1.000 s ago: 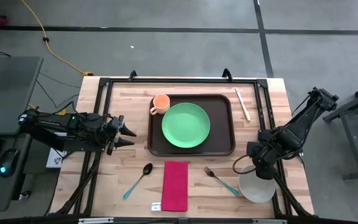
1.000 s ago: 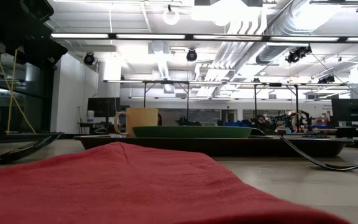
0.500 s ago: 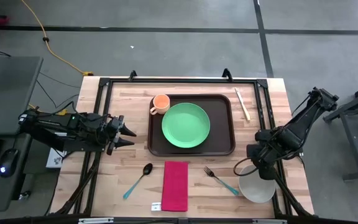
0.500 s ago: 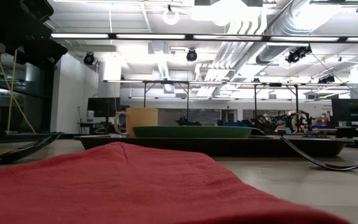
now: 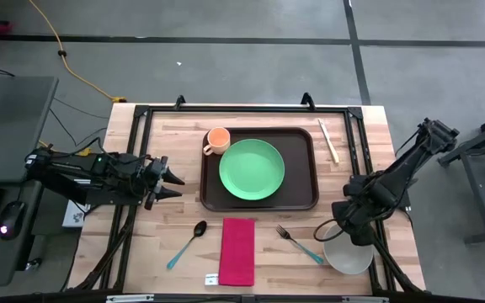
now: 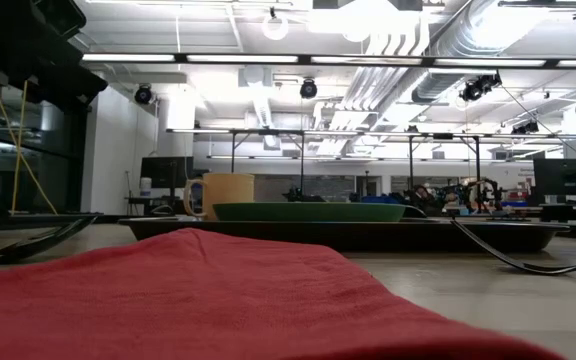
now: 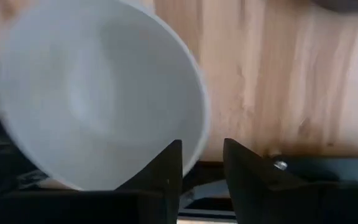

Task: Set up tray
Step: Put the gray bowl on the green plate

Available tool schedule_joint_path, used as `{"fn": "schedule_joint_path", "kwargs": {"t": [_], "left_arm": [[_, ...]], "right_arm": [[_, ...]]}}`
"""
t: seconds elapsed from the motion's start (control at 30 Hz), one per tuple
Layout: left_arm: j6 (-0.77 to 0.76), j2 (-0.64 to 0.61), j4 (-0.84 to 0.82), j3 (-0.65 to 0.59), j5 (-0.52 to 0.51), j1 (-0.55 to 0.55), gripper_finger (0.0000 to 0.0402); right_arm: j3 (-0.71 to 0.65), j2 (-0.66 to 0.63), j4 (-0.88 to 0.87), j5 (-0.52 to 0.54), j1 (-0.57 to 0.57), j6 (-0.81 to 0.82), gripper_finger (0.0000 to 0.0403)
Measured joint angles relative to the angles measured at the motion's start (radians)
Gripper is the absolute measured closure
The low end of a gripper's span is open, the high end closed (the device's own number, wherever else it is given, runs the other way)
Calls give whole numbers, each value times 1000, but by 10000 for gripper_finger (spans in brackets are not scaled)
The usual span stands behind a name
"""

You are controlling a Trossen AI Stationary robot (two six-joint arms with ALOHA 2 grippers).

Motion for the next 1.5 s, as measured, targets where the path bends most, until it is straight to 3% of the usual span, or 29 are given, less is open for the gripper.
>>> {"fn": "schedule_joint_path", "kwargs": {"t": [0.57,1.03,1.5], "left_arm": [[0,0,-12,0,0,0,172],[0,0,-14,0,0,0,172],[-9,0,-14,0,-9,0,172]], "right_arm": [[-114,0,214,-31,0,7,307],[-188,0,250,-51,0,10,304],[-175,0,248,-57,0,52,304]]}}
